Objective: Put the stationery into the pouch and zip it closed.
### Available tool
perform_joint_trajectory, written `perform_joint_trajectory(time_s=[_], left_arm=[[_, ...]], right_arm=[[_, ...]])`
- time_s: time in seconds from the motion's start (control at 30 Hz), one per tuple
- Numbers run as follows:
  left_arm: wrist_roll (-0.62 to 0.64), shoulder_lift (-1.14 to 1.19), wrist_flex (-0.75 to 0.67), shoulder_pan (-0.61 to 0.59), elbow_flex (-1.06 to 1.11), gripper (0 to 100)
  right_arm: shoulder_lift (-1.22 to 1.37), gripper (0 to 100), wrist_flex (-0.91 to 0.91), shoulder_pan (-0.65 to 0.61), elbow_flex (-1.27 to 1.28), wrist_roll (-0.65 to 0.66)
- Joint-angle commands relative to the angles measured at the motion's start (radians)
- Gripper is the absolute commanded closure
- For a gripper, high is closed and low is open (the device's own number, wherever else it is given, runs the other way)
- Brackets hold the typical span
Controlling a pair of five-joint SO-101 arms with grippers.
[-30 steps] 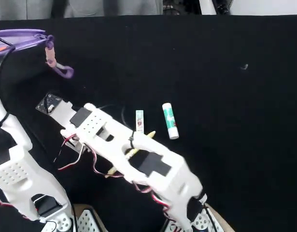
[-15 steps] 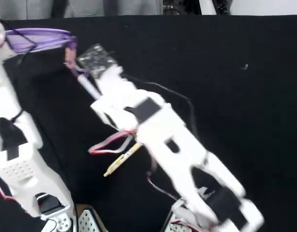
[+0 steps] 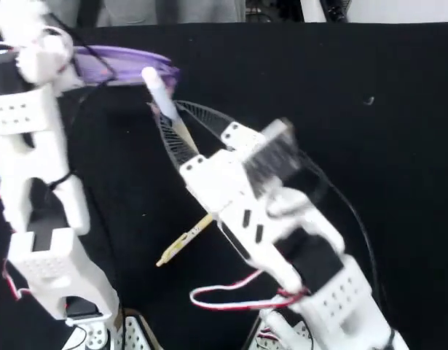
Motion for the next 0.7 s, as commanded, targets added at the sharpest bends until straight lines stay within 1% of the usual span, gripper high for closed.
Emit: perform_joint_trajectory(time_s=[0.0, 0.1, 0.23, 0.33, 0.47, 0.67], left_arm=[[0.012, -0.032, 0.003, 0.042, 0.005, 97], [0.017, -0.015, 0.003, 0.050, 0.036, 97], [0.058, -0.015, 0.003, 0.053, 0.108, 97], [0.060, -0.014, 0.003, 0.090, 0.134, 97], [0.071, -0.014, 0.003, 0.131, 0.127, 97], [0.066, -0.014, 0.003, 0.159, 0.127, 97]], right_arm=[[-0.117, 98.8, -0.173, 0.012, 0.082, 0.002], [-0.188, 98.8, -0.310, 0.009, 0.194, -0.003], [-0.246, 98.8, -0.486, 0.003, 0.329, -0.006], [-0.251, 98.8, -0.605, -0.026, 0.383, -0.005], [-0.213, 98.8, -0.713, -0.061, 0.400, 0.000], [-0.058, 98.8, -0.861, -0.061, 0.349, 0.000]])
